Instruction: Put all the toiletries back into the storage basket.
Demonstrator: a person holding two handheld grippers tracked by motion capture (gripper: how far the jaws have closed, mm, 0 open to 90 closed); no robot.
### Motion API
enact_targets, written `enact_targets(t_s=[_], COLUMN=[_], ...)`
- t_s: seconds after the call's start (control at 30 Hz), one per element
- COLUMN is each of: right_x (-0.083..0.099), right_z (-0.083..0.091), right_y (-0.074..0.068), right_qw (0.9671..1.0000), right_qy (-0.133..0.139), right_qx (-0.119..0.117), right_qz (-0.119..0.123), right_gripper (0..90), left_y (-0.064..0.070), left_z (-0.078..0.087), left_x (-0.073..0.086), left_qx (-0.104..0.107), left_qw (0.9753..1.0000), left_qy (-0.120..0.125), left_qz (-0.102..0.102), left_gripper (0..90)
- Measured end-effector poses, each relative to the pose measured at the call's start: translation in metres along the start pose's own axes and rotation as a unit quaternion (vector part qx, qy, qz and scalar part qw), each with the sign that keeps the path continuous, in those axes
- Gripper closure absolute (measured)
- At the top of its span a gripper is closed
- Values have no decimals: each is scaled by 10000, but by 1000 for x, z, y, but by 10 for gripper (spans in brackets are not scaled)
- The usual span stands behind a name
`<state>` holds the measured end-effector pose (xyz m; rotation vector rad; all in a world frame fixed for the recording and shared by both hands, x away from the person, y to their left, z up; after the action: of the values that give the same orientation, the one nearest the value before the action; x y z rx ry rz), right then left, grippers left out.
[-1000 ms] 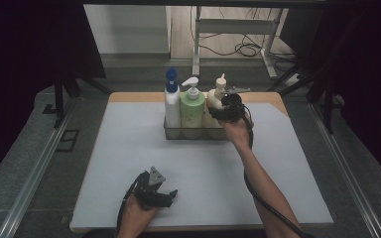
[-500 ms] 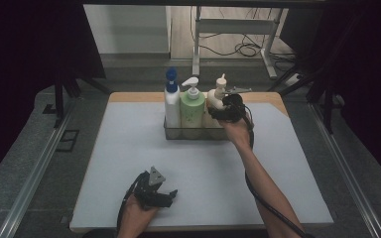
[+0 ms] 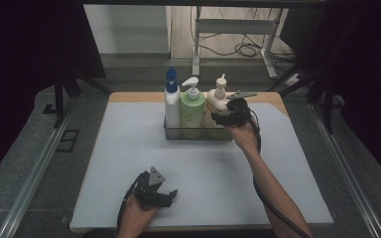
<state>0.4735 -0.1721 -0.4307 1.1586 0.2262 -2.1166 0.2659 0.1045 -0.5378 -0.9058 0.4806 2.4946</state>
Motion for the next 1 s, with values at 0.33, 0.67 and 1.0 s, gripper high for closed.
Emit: enact_targets(t_s=[0.33, 0.67, 1.0], right_x=[10, 23, 35], right_z=[18, 32, 41], right_y=[0, 2, 18], right_qw=[9997, 9985, 9996], right_qy=[68, -124, -119], right_qx=[-197, -372, -239], right_qz=[132, 391, 17], right_gripper=[205, 191, 420], left_y=[0, 0, 0], left_z=[0, 0, 0], left_x=[0, 0, 0], left_qx=[10, 15, 12], left_qw=[10000, 10000, 10000], left_qy=[5, 7, -2], left_qz=[3, 12, 10], left_gripper=[131, 131, 131])
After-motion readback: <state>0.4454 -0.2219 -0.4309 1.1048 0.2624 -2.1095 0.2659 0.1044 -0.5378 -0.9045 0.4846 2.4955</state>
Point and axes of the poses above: each handheld gripper's, and its own axes: z roughly backward along the jaws, x roughly out of its underside, y roughly to its right, the point moved 2 cm from there along -z, roughly forward along the jaws, and after that the axes turned 13 degrees about z, right-handed, at the moved point
